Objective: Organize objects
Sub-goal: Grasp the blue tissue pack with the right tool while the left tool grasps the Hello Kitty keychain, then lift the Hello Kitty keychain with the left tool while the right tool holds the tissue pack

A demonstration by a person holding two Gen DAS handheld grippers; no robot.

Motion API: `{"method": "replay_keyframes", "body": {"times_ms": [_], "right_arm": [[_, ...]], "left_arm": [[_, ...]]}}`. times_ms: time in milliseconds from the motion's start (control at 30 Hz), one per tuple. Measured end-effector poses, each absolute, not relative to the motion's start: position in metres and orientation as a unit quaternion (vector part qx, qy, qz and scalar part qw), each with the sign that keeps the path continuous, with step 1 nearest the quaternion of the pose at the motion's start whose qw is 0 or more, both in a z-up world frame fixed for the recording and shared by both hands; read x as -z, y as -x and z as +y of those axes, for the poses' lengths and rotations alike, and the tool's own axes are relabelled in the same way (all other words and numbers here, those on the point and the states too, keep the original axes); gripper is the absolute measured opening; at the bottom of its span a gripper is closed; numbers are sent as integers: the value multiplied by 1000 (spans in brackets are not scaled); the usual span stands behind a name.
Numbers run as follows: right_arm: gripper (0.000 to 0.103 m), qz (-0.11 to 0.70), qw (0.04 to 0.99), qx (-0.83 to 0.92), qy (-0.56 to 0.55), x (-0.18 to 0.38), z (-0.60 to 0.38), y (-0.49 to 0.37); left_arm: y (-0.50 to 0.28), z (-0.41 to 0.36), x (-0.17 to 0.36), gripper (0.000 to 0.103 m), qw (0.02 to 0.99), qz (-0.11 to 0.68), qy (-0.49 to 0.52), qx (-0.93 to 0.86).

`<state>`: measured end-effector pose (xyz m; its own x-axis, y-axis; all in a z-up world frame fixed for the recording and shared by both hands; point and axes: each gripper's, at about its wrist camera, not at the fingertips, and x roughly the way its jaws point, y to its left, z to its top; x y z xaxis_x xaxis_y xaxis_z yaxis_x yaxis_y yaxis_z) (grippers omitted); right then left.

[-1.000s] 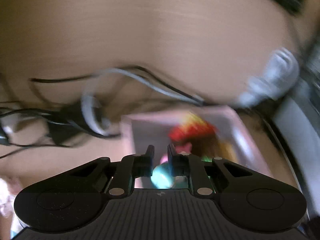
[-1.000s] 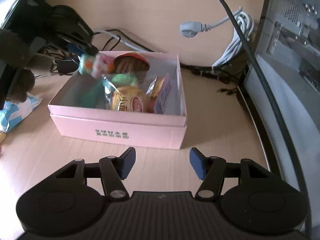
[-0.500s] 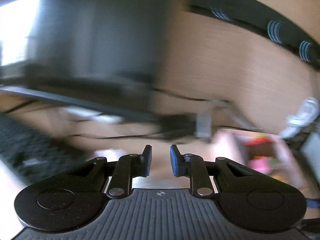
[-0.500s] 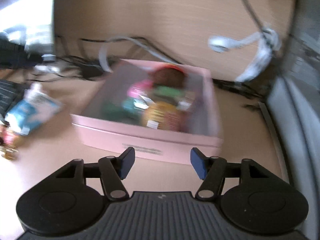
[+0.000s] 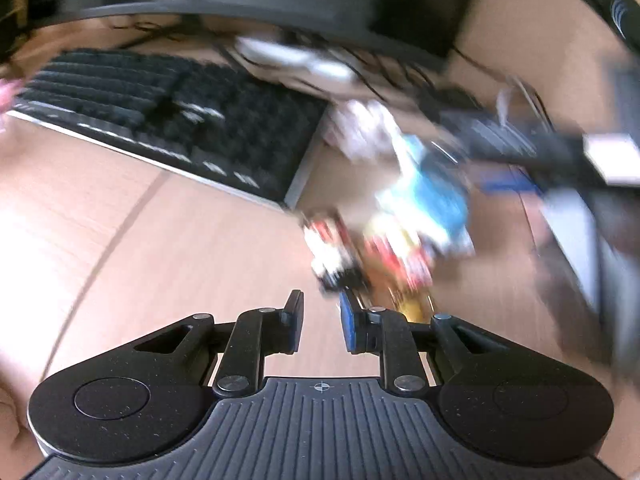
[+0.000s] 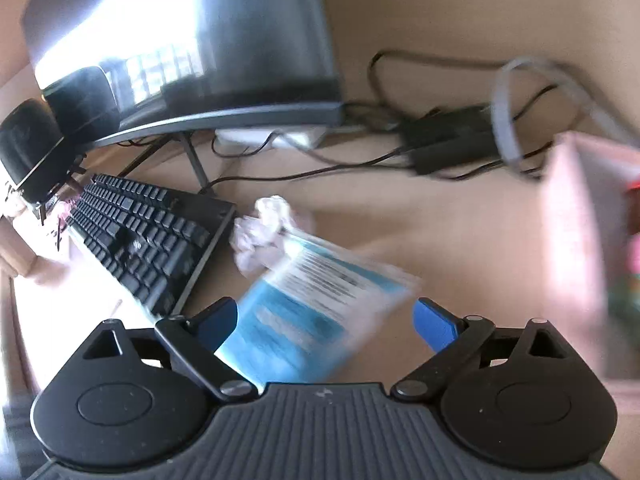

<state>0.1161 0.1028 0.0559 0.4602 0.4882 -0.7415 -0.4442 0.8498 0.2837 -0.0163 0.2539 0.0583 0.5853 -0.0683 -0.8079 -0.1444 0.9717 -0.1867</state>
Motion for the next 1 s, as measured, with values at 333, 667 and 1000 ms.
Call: {"method": "replay_keyframes", "body": {"times_ms": [333, 667, 1000], "right_arm": [[55, 456, 858, -227, 67, -45, 75, -52], [55, 468, 870, -130, 81, -38, -4, 40], [60, 437, 887, -82, 121, -45, -17, 69]], "left_arm": [[14, 272, -55, 22, 890, 436, 133, -13], [-44, 250, -48, 28, 902, 417, 109, 17], [-49, 209, -41, 32, 889, 442, 86, 83]]}}
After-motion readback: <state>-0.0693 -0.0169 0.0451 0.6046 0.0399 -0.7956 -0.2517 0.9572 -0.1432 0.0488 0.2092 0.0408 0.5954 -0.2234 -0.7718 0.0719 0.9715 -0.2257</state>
